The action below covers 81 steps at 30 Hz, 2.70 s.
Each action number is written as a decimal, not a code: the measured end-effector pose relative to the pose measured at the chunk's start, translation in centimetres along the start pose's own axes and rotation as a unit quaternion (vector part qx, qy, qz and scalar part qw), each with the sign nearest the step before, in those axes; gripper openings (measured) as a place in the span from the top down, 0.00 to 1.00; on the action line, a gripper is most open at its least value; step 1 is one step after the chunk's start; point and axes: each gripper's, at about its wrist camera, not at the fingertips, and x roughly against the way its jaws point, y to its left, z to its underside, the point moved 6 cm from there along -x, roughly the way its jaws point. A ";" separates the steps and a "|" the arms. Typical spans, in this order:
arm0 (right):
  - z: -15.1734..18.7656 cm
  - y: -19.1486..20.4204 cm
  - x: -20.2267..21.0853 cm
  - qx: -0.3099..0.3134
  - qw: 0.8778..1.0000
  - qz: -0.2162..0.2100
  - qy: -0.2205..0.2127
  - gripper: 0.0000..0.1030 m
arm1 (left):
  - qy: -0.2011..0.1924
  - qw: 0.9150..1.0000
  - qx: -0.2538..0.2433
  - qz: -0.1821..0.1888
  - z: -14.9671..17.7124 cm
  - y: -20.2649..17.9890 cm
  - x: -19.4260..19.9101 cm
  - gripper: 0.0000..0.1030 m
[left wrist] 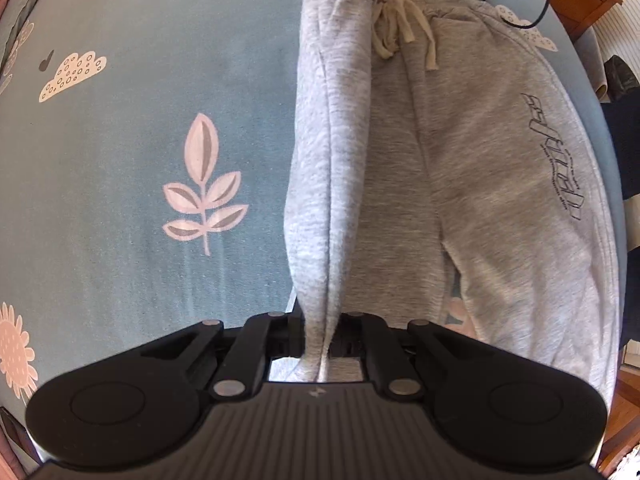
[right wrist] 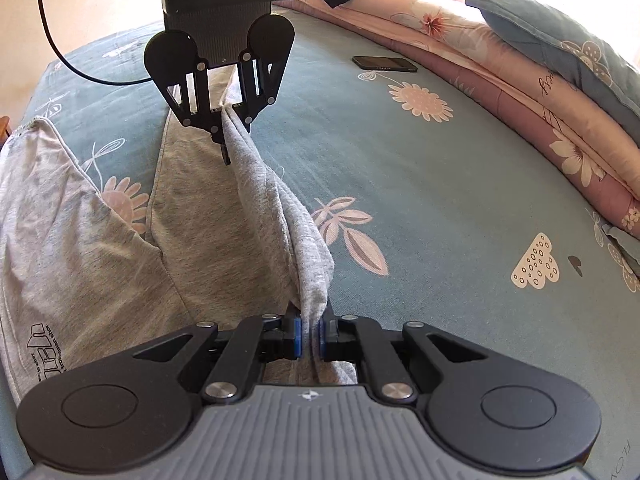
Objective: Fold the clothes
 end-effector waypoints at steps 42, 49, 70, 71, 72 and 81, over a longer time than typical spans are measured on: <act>13.9 18.6 3.5 0.293 0.924 0.156 0.187 0.92 | -0.027 0.970 -0.193 0.148 -5.7 -25.2 -0.7 0.95; 17.0 18.5 1.3 0.258 0.928 0.145 0.225 0.92 | -0.005 0.970 -0.192 0.148 -7.6 -27.1 -5.2 0.95; 20.5 17.7 8.6 -0.542 0.832 0.106 0.060 0.53 | -0.002 0.983 -0.113 0.144 -8.1 -27.7 -9.3 0.94; 21.0 17.1 8.7 -0.595 0.798 0.095 0.020 0.53 | -0.002 0.983 -0.108 0.146 -8.1 -27.6 -9.4 0.94; 21.4 16.4 8.5 -0.632 0.769 0.101 -0.005 0.53 | -0.002 0.984 -0.103 0.148 -8.1 -27.5 -9.4 0.94; 23.3 11.2 6.3 -0.709 0.686 0.145 -0.081 0.86 | -0.004 0.984 -0.052 0.168 -7.7 -26.6 -9.3 0.94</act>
